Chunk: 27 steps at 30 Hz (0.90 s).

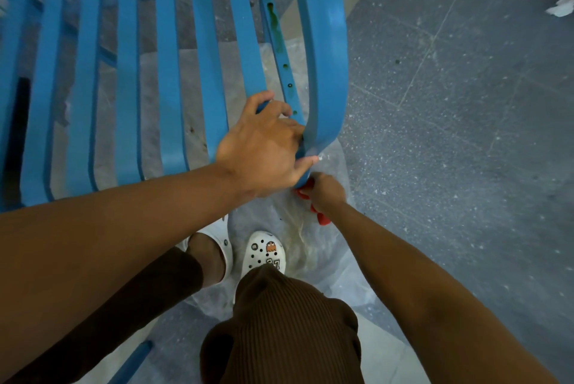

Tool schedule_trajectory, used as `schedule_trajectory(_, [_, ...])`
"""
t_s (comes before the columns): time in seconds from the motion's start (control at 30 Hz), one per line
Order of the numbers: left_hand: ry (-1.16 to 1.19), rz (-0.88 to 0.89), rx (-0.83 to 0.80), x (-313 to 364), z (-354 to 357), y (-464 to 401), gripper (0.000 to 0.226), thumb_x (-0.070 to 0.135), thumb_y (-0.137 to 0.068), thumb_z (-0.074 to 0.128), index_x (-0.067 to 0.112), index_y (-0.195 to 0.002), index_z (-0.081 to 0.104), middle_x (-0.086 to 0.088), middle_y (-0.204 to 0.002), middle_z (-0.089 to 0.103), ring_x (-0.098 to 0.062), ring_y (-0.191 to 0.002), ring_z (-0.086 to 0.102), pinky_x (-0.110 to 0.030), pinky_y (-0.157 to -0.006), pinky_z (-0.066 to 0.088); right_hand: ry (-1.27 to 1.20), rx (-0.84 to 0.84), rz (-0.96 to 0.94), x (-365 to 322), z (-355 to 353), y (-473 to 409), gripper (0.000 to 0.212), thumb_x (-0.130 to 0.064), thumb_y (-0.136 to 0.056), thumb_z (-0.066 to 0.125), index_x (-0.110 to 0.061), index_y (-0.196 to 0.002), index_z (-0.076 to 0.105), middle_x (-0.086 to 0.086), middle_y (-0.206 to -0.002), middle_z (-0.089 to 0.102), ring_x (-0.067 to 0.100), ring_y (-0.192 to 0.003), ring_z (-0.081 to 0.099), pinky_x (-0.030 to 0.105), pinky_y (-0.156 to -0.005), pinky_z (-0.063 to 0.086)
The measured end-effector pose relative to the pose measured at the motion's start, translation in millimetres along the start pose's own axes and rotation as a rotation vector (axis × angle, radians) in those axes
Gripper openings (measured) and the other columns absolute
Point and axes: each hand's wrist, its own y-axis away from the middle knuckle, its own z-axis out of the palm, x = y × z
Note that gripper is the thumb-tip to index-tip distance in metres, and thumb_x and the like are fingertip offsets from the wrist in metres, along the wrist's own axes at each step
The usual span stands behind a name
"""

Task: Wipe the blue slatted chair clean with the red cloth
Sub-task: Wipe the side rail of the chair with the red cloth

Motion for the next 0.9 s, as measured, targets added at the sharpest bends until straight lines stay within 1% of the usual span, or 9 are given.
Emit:
schedule_trajectory(0.1, [-0.008, -0.01, -0.012, 0, 1, -1, 0.058, 0.069, -0.096, 0.031, 0.032, -0.107, 0.074, 0.012, -0.106, 0.072, -0.019, -0.132, 0.045, -0.045, -0.119, 0.019, 0.002, 0.031, -0.062, -1, -9, 4, 0.013, -0.039, -0.096, 0.065, -0.026, -0.092, 0.064, -0.003, -0.074, 0.074, 0.018, -0.046, 0.069, 0.04, -0.042, 0.059])
schedule_trajectory(0.2, [-0.011, -0.012, -0.016, 1, 1, 0, 0.057, 0.069, -0.095, 0.032, 0.032, -0.108, 0.074, 0.012, -0.108, 0.071, -0.019, -0.133, 0.044, -0.044, -0.119, 0.017, 0.016, 0.039, -0.052, 0, -8, 2, 0.02, -0.044, -0.095, 0.067, -0.024, -0.091, 0.063, -0.002, -0.068, 0.072, 0.017, -0.043, 0.068, 0.035, -0.043, 0.059])
schedule_trajectory(0.33, [-0.005, -0.008, -0.01, 0, 2, -1, 0.057, 0.069, -0.095, 0.029, 0.034, -0.111, 0.072, 0.013, -0.113, 0.069, -0.017, -0.134, 0.042, -0.044, -0.12, 0.015, -0.017, 0.008, 0.047, 2, 7, -5, 0.022, -0.043, -0.091, 0.07, -0.022, -0.087, 0.064, 0.004, -0.073, 0.075, 0.022, -0.054, 0.072, 0.035, -0.048, 0.06])
schedule_trajectory(0.47, [0.003, -0.01, -0.001, -1, 2, -1, 0.055, 0.068, -0.096, 0.03, 0.035, -0.113, 0.071, 0.012, -0.118, 0.067, -0.017, -0.135, 0.041, -0.043, -0.12, 0.013, -0.033, 0.045, 0.107, 8, 22, -14, 0.023, -0.043, -0.088, 0.074, -0.021, -0.089, 0.065, 0.003, -0.077, 0.074, 0.025, -0.063, 0.074, 0.033, -0.05, 0.057])
schedule_trajectory(0.57, [-0.007, 0.002, 0.012, -1, 2, 0, 0.054, 0.067, -0.096, 0.031, 0.034, -0.114, 0.07, 0.011, -0.119, 0.067, -0.018, -0.134, 0.043, -0.044, -0.12, 0.015, -0.039, 0.072, 0.131, 15, 29, -20, 0.028, -0.048, -0.081, 0.077, -0.023, -0.091, 0.07, 0.001, -0.077, 0.075, 0.025, -0.068, 0.074, 0.04, -0.063, 0.063])
schedule_trajectory(0.63, [-0.01, 0.004, 0.013, -1, 2, 0, 0.054, 0.067, -0.096, 0.032, 0.034, -0.115, 0.069, 0.011, -0.119, 0.068, -0.019, -0.134, 0.044, -0.044, -0.12, 0.016, -0.031, 0.085, 0.126, 18, 29, -22, 0.025, -0.046, -0.077, 0.082, -0.027, -0.088, 0.071, 0.0, -0.077, 0.075, 0.024, -0.069, 0.074, 0.039, -0.066, 0.063])
schedule_trajectory(0.7, [-0.007, 0.003, 0.008, -1, 2, -1, 0.054, 0.067, -0.096, 0.031, 0.034, -0.115, 0.07, 0.01, -0.118, 0.068, -0.019, -0.133, 0.044, -0.044, -0.12, 0.015, 0.027, 0.097, 0.107, 20, 23, -23, 0.025, -0.042, -0.075, 0.082, -0.026, -0.092, 0.074, 0.001, -0.079, 0.076, 0.024, -0.07, 0.074, 0.041, -0.068, 0.064])
schedule_trajectory(0.83, [-0.013, -0.001, 0.006, 0, 0, -1, 0.056, 0.068, -0.096, 0.029, 0.034, -0.114, 0.07, 0.01, -0.118, 0.068, -0.018, -0.134, 0.043, -0.044, -0.12, 0.016, 0.156, 0.052, 0.071, 18, 4, -18, 0.024, -0.04, -0.086, 0.073, -0.019, -0.097, 0.071, 0.007, -0.081, 0.074, 0.03, -0.071, 0.074, 0.045, -0.066, 0.064])
schedule_trajectory(0.9, [-0.021, -0.005, 0.009, 0, -1, 0, 0.057, 0.068, -0.096, 0.028, 0.033, -0.113, 0.07, 0.01, -0.118, 0.067, -0.018, -0.134, 0.043, -0.043, -0.119, 0.016, 0.184, 0.026, 0.053, 22, -4, -13, 0.019, -0.037, -0.093, 0.068, -0.02, -0.099, 0.069, 0.005, -0.081, 0.073, 0.027, -0.069, 0.073, 0.04, -0.063, 0.063])
